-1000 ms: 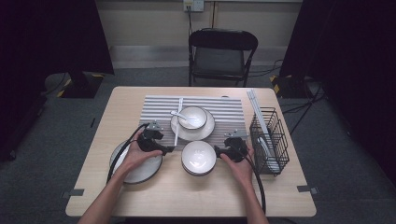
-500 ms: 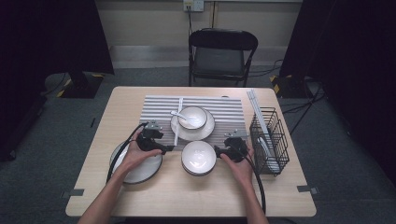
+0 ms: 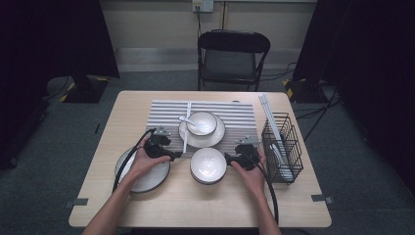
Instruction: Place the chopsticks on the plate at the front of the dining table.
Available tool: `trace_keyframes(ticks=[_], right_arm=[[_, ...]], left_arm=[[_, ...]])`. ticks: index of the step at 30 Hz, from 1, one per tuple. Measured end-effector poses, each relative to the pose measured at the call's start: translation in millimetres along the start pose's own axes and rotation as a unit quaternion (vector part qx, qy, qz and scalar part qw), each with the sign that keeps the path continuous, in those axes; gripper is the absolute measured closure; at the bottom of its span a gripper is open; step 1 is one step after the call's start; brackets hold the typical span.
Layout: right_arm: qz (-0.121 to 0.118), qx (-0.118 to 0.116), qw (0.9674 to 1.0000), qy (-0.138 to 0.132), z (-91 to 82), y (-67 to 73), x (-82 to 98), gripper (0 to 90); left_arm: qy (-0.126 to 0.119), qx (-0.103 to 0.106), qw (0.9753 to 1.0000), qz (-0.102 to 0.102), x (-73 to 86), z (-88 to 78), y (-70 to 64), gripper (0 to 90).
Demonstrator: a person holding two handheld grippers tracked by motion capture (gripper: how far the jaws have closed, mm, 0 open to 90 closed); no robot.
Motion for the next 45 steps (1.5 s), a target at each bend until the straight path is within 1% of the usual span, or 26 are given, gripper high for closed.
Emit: trace_keyframes(ticks=[4, 7, 8, 10, 14, 17, 18, 19, 21, 24, 25, 26, 27, 28, 29, 30, 31, 33, 34, 37, 39, 40, 42, 43, 44, 45], right_arm=[[0.000, 0.000, 1.0000, 0.000, 0.0, 0.0, 0.0, 23.6], [0.000, 0.000, 1.0000, 0.000, 0.0, 0.0, 0.0, 23.6], [0.000, 0.000, 1.0000, 0.000, 0.0, 0.0, 0.0, 23.6], [0.000, 0.000, 1.0000, 0.000, 0.0, 0.0, 0.0, 23.6], [0.000, 0.000, 1.0000, 0.000, 0.0, 0.0, 0.0, 23.6], [0.000, 0.000, 1.0000, 0.000, 0.0, 0.0, 0.0, 23.5], [0.000, 0.000, 1.0000, 0.000, 0.0, 0.0, 0.0, 23.5], [0.000, 0.000, 1.0000, 0.000, 0.0, -0.1, 0.0, 23.6], [0.001, 0.000, 1.0000, 0.001, -0.1, 0.0, 0.1, 23.6], [0.001, 0.000, 1.0000, 0.001, -0.1, 0.0, 0.1, 23.5], [0.001, 0.000, 1.0000, 0.001, -0.1, 0.0, 0.1, 23.5], [0.001, 0.000, 1.0000, 0.001, -0.1, 0.0, 0.1, 23.5], [0.000, 0.000, 1.0000, 0.000, 0.0, -0.1, 0.0, 23.6], [0.000, 0.000, 1.0000, 0.000, 0.0, 0.0, 0.0, 23.5], [0.001, 0.000, 1.0000, 0.001, -0.1, 0.0, 0.1, 23.5], [0.002, -0.001, 1.0000, 0.001, -0.1, 0.0, 0.1, 23.5], [0.001, 0.000, 1.0000, 0.001, -0.1, 0.0, 0.1, 23.5], [0.001, 0.000, 1.0000, 0.001, -0.1, 0.0, 0.1, 23.6], [0.000, 0.000, 1.0000, 0.000, 0.0, -0.1, 0.0, 23.6], [0.000, 0.000, 1.0000, 0.000, 0.0, 0.0, 0.0, 23.6], [0.000, 0.001, 1.0000, -0.001, 0.0, 0.0, 0.0, 23.6], [0.000, 0.000, 1.0000, 0.000, 0.0, 0.0, 0.0, 23.6], [0.000, 0.001, 1.0000, -0.001, 0.0, 0.0, 0.0, 23.6], [0.000, 0.000, 1.0000, 0.000, 0.0, 0.0, 0.0, 23.6], [0.000, 0.001, 1.0000, -0.001, 0.0, 0.0, 0.0, 23.6], [0.000, 0.001, 1.0000, -0.001, 0.0, 0.0, 0.0, 23.6]], left_arm=[[-0.003, 0.005, 1.0000, -0.004, 0.1, 0.5, 0.3, 21.1], [0.000, 0.002, 1.0000, -0.001, -0.1, -1.7, -0.5, 21.0], [-0.003, 0.007, 1.0000, -0.001, -0.3, -3.3, -0.5, 20.7], [-0.007, 0.006, 0.9999, -0.005, -0.7, -5.5, -0.1, 20.5], [-0.017, 0.008, 0.9998, -0.003, -1.5, -8.3, 0.9, 18.9], [-0.016, 0.007, 0.9998, -0.006, -2.0, -10.3, 0.5, 18.3], [-0.018, 0.008, 0.9998, -0.003, -2.2, -11.9, 0.9, 18.3], [-0.022, 0.009, 0.9997, -0.008, -2.7, -13.0, 0.1, 18.1], [-0.025, 0.007, 0.9996, -0.006, -3.3, -16.9, 0.8, 17.4], [-0.036, 0.009, 0.9992, -0.017, -3.8, -23.8, 2.9, 16.4], [-0.037, 0.004, 0.9993, -0.011, -3.6, -26.6, 5.3, 16.5], [-0.044, 0.003, 0.9988, -0.019, -3.7, -28.7, 5.7, 16.6], [-0.050, 0.001, 0.9986, -0.017, -3.6, -31.5, 7.2, 16.6], [-0.054, 0.004, 0.9982, -0.025, -3.2, -33.4, 6.9, 16.8], [-0.056, -0.003, 0.9982, -0.020, -3.1, -35.8, 8.5, 17.0], [-0.056, -0.008, 0.9982, -0.020, -2.9, -38.7, 9.2, 17.0], [-0.059, -0.003, 0.9980, -0.023, -2.9, -41.2, 8.5, 17.1], [-0.065, -0.007, 0.9977, -0.019, -2.8, -47.1, 8.8, 17.4], [-0.072, -0.004, 0.9972, -0.021, -2.2, -49.4, 8.5, 17.4], [-0.071, -0.011, 0.9972, -0.021, 0.3, -54.5, 9.9, 17.4], [-0.075, -0.008, 0.9970, -0.017, 1.1, -59.3, 11.8, 17.3], [-0.078, -0.010, 0.9967, -0.022, 1.4, -61.6, 12.3, 17.2], [-0.083, -0.011, 0.9963, -0.018, 1.7, -66.9, 15.3, 16.4], [-0.087, -0.012, 0.9959, -0.021, 2.3, -69.1, 16.9, 16.1], [-0.092, -0.018, 0.9952, -0.027, 4.2, -73.9, 21.2, 16.1], [-0.092, -0.018, 0.9952, -0.027, 4.2, -73.9, 21.2, 16.1]])
Point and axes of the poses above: each handheld gripper's, and its own axes: z roughly forward along the jaws, x roughly out of its underside, y roughly to its left, the point moved 6 cm from there along z, roughly forward along the jaws, and after that the axes turned 4 degrees about y, right-handed, at the moved point
